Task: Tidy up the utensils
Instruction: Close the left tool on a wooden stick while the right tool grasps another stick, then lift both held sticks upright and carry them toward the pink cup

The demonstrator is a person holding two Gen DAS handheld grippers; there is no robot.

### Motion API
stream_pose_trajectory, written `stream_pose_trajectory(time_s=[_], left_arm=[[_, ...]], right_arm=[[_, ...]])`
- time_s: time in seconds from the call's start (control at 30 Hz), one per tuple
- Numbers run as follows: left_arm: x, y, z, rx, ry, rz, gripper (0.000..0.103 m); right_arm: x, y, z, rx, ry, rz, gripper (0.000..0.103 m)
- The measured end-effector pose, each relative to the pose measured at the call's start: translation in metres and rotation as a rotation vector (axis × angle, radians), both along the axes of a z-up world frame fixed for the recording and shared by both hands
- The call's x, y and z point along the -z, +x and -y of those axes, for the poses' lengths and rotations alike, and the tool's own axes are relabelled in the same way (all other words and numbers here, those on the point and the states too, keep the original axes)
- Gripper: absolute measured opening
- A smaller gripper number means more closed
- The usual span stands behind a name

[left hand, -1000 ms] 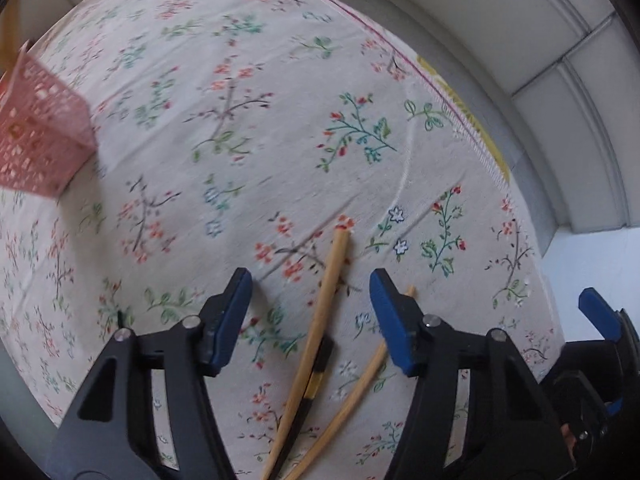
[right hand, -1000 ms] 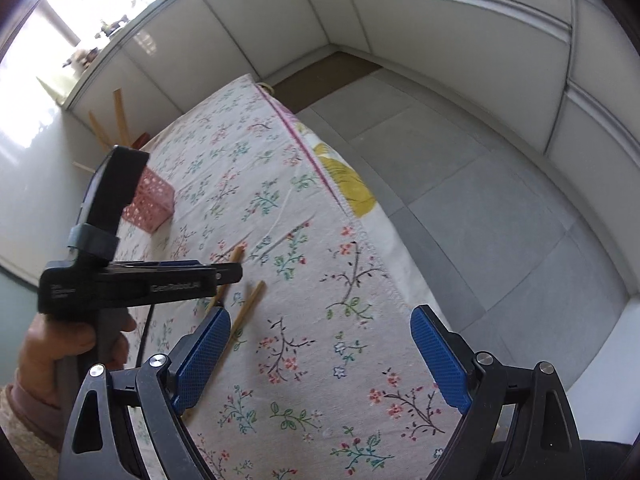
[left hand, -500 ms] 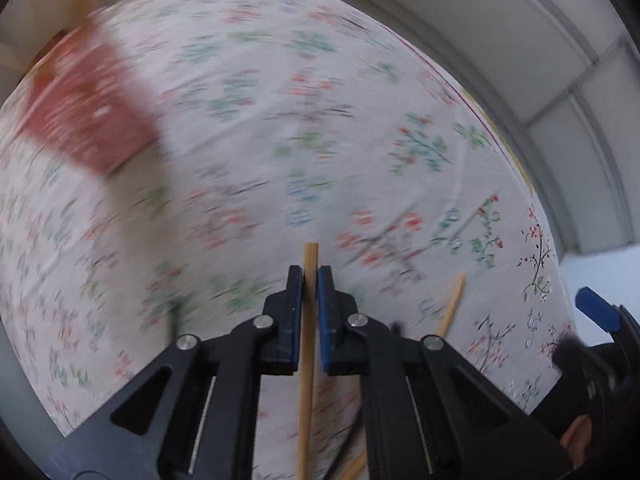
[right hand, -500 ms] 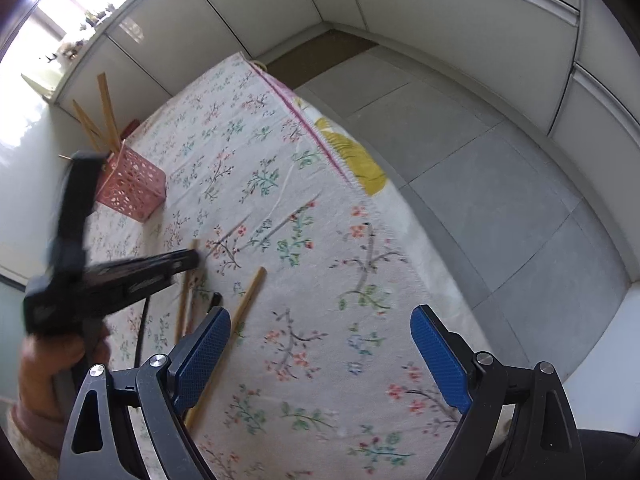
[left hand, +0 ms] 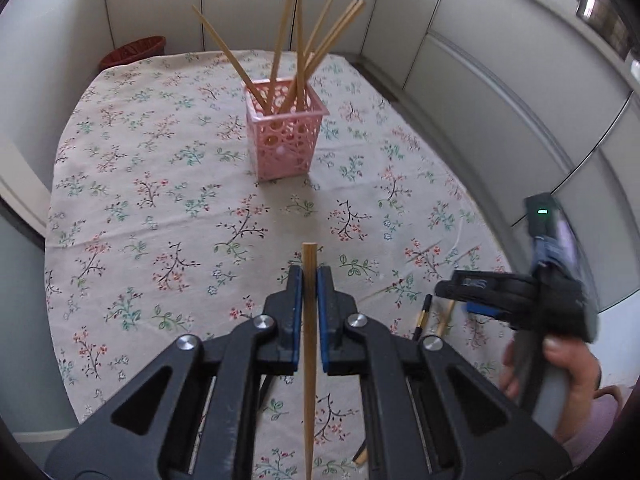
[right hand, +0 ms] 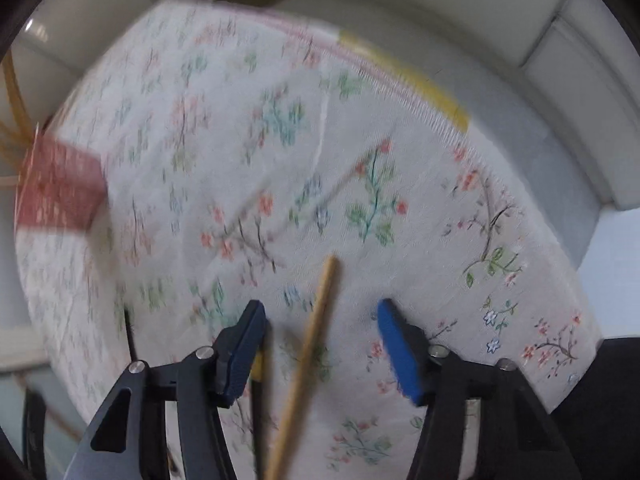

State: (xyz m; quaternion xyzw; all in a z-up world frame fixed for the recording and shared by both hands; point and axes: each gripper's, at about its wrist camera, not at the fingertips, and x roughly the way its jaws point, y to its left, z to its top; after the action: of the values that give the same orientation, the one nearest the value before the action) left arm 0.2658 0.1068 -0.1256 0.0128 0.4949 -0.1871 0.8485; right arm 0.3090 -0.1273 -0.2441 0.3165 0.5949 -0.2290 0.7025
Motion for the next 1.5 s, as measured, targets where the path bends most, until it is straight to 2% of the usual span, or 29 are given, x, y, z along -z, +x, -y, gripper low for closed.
stream_pose_trajectory(time_s=[0.07, 0.13, 0.17, 0.3, 0.33, 0.4, 0.53, 0.63, 0.67, 0.7, 0.77, 0.87, 1.0, 1.17, 1.23, 1.27, 1.3, 1.4, 1.5], left_arm=[[-0.004, -0.004, -0.004, -0.007, -0.014, 0.012, 0.008], [-0.005, -0.005, -0.006, -0.016, -0.038, 0.017, 0.008], [-0.007, -0.006, -0.006, -0.019, -0.049, 0.018, 0.008], [-0.014, -0.014, -0.007, -0.008, -0.068, 0.025, 0.008], [-0.013, -0.014, -0.006, 0.001, -0.067, 0.017, 0.008], [-0.008, -0.011, -0.003, 0.016, -0.058, -0.019, 0.008], [0.026, 0.011, 0.012, 0.036, -0.003, -0.182, 0.010], [0.053, 0.028, 0.026, 0.034, 0.025, -0.304, 0.012], [0.064, 0.034, 0.031, 0.033, 0.035, -0.355, 0.016], [0.071, 0.037, 0.034, 0.031, 0.046, -0.385, 0.020], [0.083, 0.041, 0.041, 0.021, 0.072, -0.416, 0.021], [0.090, 0.042, 0.050, 0.021, 0.087, -0.414, 0.023], [0.100, 0.046, 0.060, 0.011, 0.113, -0.423, 0.031], [0.109, 0.051, 0.073, 0.001, 0.196, -0.392, 0.032], [0.110, 0.045, 0.086, 0.036, 0.266, -0.335, 0.029], [0.109, 0.039, 0.092, 0.058, 0.280, -0.294, 0.016], [0.109, 0.033, 0.095, 0.067, 0.266, -0.280, 0.008], [0.104, 0.013, 0.093, 0.047, 0.250, -0.187, 0.008], [0.084, -0.011, 0.076, 0.002, 0.183, -0.104, 0.008]], right_arm=[[0.001, 0.000, -0.002, 0.038, -0.010, -0.008, 0.046], [0.001, -0.002, -0.005, 0.036, -0.050, -0.013, 0.032], [0.002, -0.002, -0.006, 0.020, -0.053, -0.008, 0.008], [0.005, -0.008, -0.001, -0.024, -0.006, 0.054, 0.006], [0.005, -0.011, 0.001, -0.036, 0.026, 0.087, 0.006], [0.001, -0.016, 0.010, -0.056, 0.029, 0.119, 0.006], [-0.019, -0.027, 0.011, -0.121, -0.015, 0.176, 0.006], [-0.022, -0.038, 0.022, -0.116, 0.016, 0.185, 0.006], [-0.022, -0.043, 0.024, -0.113, 0.024, 0.183, 0.006], [-0.021, -0.045, 0.029, -0.109, 0.033, 0.180, 0.006], [-0.018, -0.048, 0.038, -0.102, 0.056, 0.177, 0.006], [-0.011, -0.049, 0.047, -0.106, 0.092, 0.179, 0.006], [-0.012, -0.040, 0.047, -0.134, 0.106, 0.177, 0.006], [-0.013, -0.037, 0.044, -0.179, 0.107, 0.203, 0.006], [-0.017, -0.038, 0.041, -0.201, 0.111, 0.229, 0.006], [-0.021, -0.038, 0.038, -0.214, 0.103, 0.240, 0.006], [-0.026, -0.039, 0.036, -0.230, 0.094, 0.255, 0.006], [-0.045, -0.046, 0.026, -0.290, 0.064, 0.311, 0.006], [-0.071, -0.059, 0.012, -0.365, -0.003, 0.392, 0.006]])
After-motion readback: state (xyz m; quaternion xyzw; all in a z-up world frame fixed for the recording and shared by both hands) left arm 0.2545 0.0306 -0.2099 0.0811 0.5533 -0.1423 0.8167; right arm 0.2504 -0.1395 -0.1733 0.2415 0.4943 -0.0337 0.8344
